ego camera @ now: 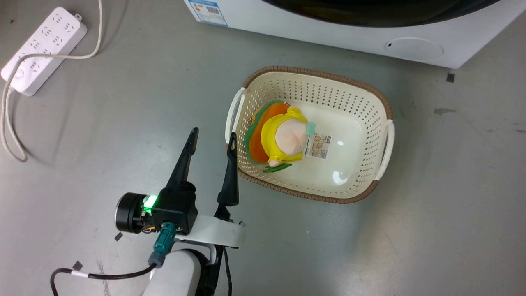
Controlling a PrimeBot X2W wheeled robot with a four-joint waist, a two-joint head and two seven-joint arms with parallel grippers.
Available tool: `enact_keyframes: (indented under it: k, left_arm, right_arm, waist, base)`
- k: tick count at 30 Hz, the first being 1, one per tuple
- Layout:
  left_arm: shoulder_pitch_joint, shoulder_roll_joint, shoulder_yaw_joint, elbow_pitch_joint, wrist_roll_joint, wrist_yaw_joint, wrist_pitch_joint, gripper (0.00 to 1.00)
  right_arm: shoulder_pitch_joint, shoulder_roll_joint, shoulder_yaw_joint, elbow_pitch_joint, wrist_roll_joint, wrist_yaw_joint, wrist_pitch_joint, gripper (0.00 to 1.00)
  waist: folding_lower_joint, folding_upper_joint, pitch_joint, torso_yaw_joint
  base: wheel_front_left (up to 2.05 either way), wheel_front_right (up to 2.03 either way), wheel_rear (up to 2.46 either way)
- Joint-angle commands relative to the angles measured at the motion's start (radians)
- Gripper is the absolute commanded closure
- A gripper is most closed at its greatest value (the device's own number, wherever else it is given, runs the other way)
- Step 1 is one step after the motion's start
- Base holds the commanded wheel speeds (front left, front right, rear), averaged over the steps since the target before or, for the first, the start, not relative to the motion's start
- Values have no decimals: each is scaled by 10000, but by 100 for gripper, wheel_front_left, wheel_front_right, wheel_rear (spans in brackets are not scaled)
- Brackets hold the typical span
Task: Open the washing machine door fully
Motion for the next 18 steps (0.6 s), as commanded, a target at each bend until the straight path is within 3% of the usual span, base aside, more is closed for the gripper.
enact_keyframes:
  k: [1,9,13,18]
  left_arm:
    - [-246,16,-93,12,-30,68,-112,0]
    - [-294,17,-211,144,-87,169,-263,0]
    - [-157,18,-183,267,-76,136,-304,0]
    - [200,18,-8,399,-15,32,-304,0]
  right_arm:
    - [-421,64,-157,342,165,13,333,100]
    - [-401,-90,-1081,1174,17,13,1234,100]
    - [550,-85,-2097,1405,-318,14,1225,100]
    - [987,409,-1862,1352,-942,14,2674,100]
  waist:
    - [-1,0,69,46]
    - [-1,0,-227,128]
    - [-1,0,-778,82]
    - [-1,0,-1609,-76]
  base:
    - [0,0,0]
    - [0,0,0]
    - [0,0,0]
    - [0,0,0]
